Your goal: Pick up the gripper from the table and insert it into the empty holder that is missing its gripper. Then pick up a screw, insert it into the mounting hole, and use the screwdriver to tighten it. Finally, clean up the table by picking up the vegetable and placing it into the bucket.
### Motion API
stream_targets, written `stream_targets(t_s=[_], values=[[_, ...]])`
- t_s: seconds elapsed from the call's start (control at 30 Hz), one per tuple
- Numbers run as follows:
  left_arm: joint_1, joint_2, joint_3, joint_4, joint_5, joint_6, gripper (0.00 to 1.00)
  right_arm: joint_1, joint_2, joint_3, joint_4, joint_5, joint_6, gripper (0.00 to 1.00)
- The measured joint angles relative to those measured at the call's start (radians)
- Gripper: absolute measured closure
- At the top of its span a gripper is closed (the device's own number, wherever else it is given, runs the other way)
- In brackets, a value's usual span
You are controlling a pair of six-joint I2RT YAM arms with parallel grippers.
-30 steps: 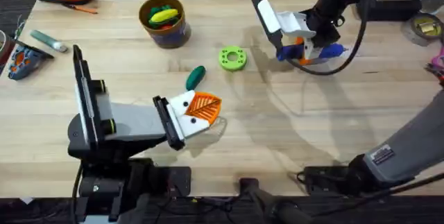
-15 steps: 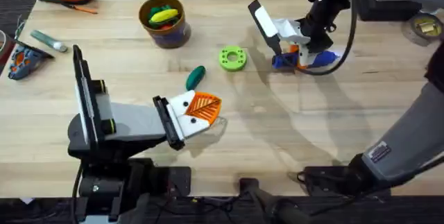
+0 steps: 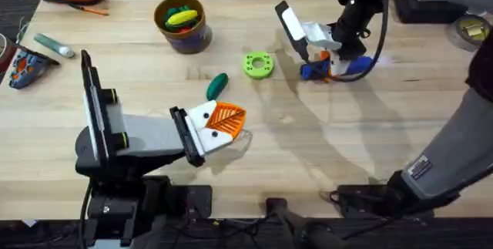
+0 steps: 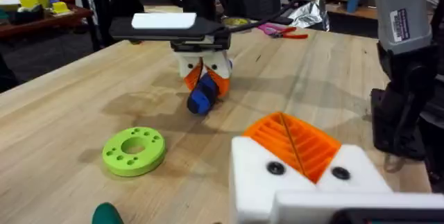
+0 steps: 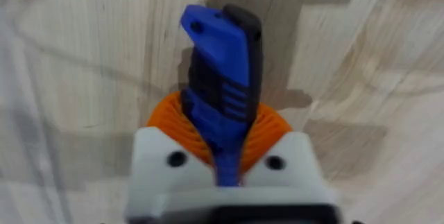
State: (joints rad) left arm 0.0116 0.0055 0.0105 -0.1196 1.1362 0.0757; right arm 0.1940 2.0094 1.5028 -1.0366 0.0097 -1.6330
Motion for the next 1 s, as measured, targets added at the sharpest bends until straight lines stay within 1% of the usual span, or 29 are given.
stream_targets(t_s=[0.1, 0.13, 0.17, 0.2, 0.23, 0.53, 0.63, 0.8, 0.9, 1.0], values=[[0.000, 0.000, 0.000, 0.000, 0.000, 0.000, 0.987, 0.000, 0.000, 0.000, -0.004, -0.004, 0.017, 0.466], [0.000, 0.000, 0.000, 0.000, 0.000, 0.000, 0.987, 0.000, 0.000, 0.001, -0.003, -0.005, 0.018, 0.337], [0.000, 0.000, 0.000, 0.000, 0.000, 0.000, 0.987, 0.000, 0.000, 0.001, 0.000, -0.005, 0.024, 0.177], [0.000, 0.000, 0.000, 0.000, 0.000, 0.000, 0.987, 0.000, 0.000, 0.001, -0.001, -0.006, 0.025, 0.057], [0.000, 0.000, 0.000, 0.000, 0.000, 0.000, 0.987, 0.000, 0.000, 0.001, -0.002, -0.007, 0.026, 0.020], [0.000, 0.000, 0.000, 0.000, 0.000, 0.000, 0.987, 0.000, -0.003, 0.002, -0.001, 0.001, 0.055, 0.008], [0.000, 0.000, 0.000, 0.000, 0.000, 0.000, 0.987, 0.003, -0.025, 0.002, -0.001, 0.001, 0.082, 0.008], [0.000, 0.000, 0.000, 0.000, 0.000, 0.000, 0.987, 0.018, -0.120, 0.002, -0.002, -0.006, 0.136, 0.008], [0.000, 0.000, 0.000, 0.000, 0.000, 0.000, 0.987, 0.029, -0.199, 0.003, -0.003, -0.031, 0.170, 0.008], [0.000, 0.000, 0.000, 0.000, 0.000, 0.000, 0.987, 0.037, -0.275, 0.025, -0.003, -0.060, 0.237, 0.008]])
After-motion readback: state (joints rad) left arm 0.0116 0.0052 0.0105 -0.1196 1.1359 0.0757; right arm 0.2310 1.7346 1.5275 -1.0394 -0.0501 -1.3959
